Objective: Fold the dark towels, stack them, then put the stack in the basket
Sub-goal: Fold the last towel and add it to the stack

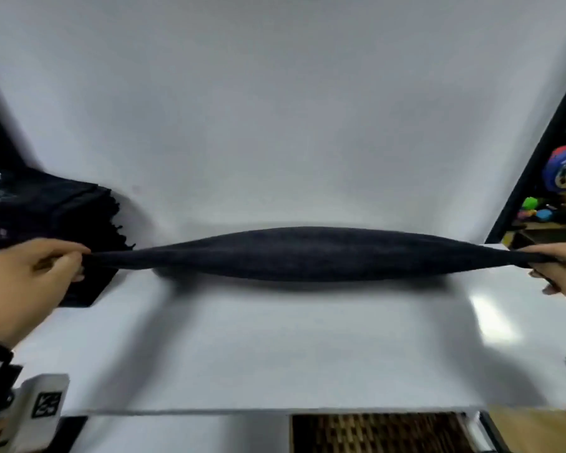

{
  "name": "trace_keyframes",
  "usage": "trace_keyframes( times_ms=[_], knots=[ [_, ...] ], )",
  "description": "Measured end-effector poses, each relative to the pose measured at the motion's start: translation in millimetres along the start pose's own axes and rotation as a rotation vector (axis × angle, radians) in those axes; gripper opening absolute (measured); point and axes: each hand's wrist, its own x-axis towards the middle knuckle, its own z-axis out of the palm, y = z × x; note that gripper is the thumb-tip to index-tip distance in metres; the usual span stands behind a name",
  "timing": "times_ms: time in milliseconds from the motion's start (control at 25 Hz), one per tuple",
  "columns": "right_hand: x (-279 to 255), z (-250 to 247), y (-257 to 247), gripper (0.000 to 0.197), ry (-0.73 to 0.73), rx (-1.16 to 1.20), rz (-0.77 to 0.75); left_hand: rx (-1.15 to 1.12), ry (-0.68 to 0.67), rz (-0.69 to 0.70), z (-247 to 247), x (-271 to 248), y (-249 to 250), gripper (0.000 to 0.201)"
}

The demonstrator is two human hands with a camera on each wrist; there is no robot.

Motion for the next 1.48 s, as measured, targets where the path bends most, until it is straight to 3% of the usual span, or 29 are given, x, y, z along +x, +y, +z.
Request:
trace_keyframes(
  times_ms=[40, 80, 120, 240, 360, 480, 640, 760, 880, 960, 1080, 1160, 1240, 1360, 1480],
  knots=[
    [-15.5, 4.8, 5.6, 0.044, -0.09, -0.152, 0.0, -0.026, -0.087, -0.027, -10.1, -19.0, 33.4, 0.017],
    [-30.5, 7.2, 13.4, 0.044, -0.218, -0.127, 0.006, -0.015, -0.106, -0.105, -11.4, -45.7, 56.6, 0.013],
    [-46.1, 16.2, 16.7, 0.043, -0.285, -0.197, 0.027, 0.032, -0.139, -0.085, -9.7, -66.2, 57.4, 0.015],
    [-105.5, 17.4, -4.5, 0.039, -0.253, -0.213, 0.164, 0.101, -0.218, -0.114, -12.8, -92.8, 56.4, 0.023],
    [-115.9, 9.0, -30.1, 0.016, -0.215, -0.138, 0.379, -0.015, -0.241, -0.181, -15.9, -110.9, 36.8, 0.005],
    [-124.6, 16.2, -33.8, 0.042, -0.209, -0.217, 0.536, -0.091, -0.182, -0.321, -15.8, -121.5, 28.2, 0.019],
    [-132.7, 14.0, -46.2, 0.05, -0.281, -0.275, 0.617, -0.202, -0.149, -0.563, -17.3, -126.1, 13.4, 0.036],
    [-116.4, 15.5, -24.5, 0.033, -0.208, -0.143, 0.596, -0.365, -0.148, -0.661, -19.7, -124.2, 12.3, 0.028],
    [-94.3, 28.1, -47.9, 0.028, -0.005, -0.011, 0.431, -0.5, -0.12, -0.687, -22.3, -120.1, 11.7, 0.009],
    [-127.4, 25.1, -162.2, 0.02, 0.101, 0.065, 0.206, -0.545, -0.111, -0.692, -23.9, -120.2, 10.4, 0.006],
    [-176.7, 46.2, -318.7, 0.015, 0.091, 0.228, -0.23, -0.624, -0.105, -0.678, -28.1, -125.3, 10.5, 0.008],
    [-192.3, 85.6, -387.9, 0.015, -0.019, 0.287, -0.485, -0.637, -0.105, -0.65, -30.3, -127.9, 11.6, 0.011],
    [-219.1, 133.7, -453.5, 0.016, -0.202, 0.319, -0.624, -0.652, -0.101, -0.649, -32.4, -131.3, 14.8, 0.013],
    [-274.4, 199.5, -520.4, 0.016, -0.52, 0.393, -0.716, -0.688, -0.088, -0.645, -32.4, -135.1, 21.5, 0.012],
    [-315.3, 233.3, -532.1, 0.016, -0.761, 0.318, -0.701, -0.705, -0.086, -0.666, -33.3, -138.5, 18.4, 0.007]
  ],
)
